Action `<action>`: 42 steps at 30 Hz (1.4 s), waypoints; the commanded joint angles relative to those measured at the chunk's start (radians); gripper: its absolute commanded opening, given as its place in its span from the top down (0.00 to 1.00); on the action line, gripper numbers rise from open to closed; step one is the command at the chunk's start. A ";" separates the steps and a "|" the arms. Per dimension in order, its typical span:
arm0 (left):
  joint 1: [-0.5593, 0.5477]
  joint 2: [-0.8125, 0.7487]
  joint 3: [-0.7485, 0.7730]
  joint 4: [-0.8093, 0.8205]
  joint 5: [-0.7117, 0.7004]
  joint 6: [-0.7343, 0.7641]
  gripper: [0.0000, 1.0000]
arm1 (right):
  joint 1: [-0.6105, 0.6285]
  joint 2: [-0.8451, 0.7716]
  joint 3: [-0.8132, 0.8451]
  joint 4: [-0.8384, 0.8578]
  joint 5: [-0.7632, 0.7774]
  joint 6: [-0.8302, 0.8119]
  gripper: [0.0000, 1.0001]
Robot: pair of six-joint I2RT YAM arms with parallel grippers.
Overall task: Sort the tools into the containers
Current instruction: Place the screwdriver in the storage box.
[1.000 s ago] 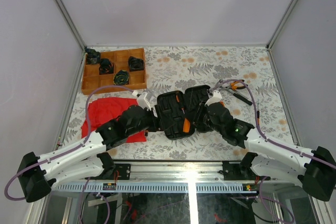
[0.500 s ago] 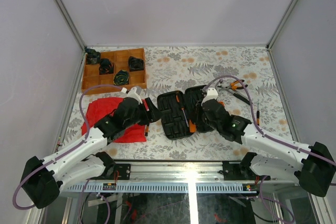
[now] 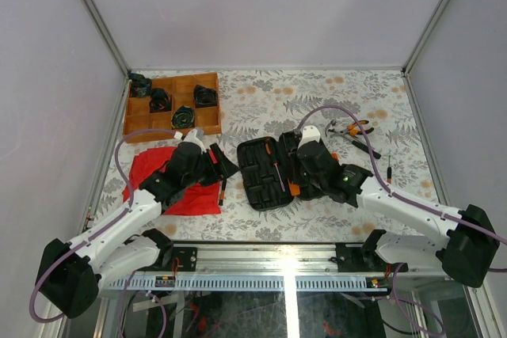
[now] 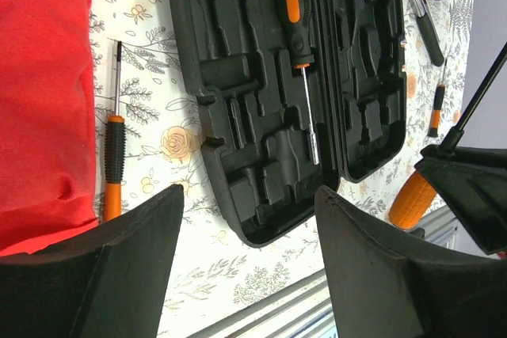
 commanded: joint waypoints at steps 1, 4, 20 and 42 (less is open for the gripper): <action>0.011 -0.035 0.011 -0.026 -0.082 0.051 0.34 | -0.040 0.050 0.133 -0.064 -0.006 -0.038 1.00; 0.011 -0.068 0.017 -0.062 -0.151 0.066 0.33 | -0.084 0.099 0.176 -0.102 -0.086 -0.036 1.00; 0.010 -0.104 0.017 -0.111 -0.187 0.070 0.32 | -0.138 0.327 0.282 -0.141 -0.324 -0.020 0.99; 0.010 -0.090 -0.011 -0.101 -0.166 0.034 0.34 | -0.126 0.524 0.279 -0.003 -0.402 0.068 0.93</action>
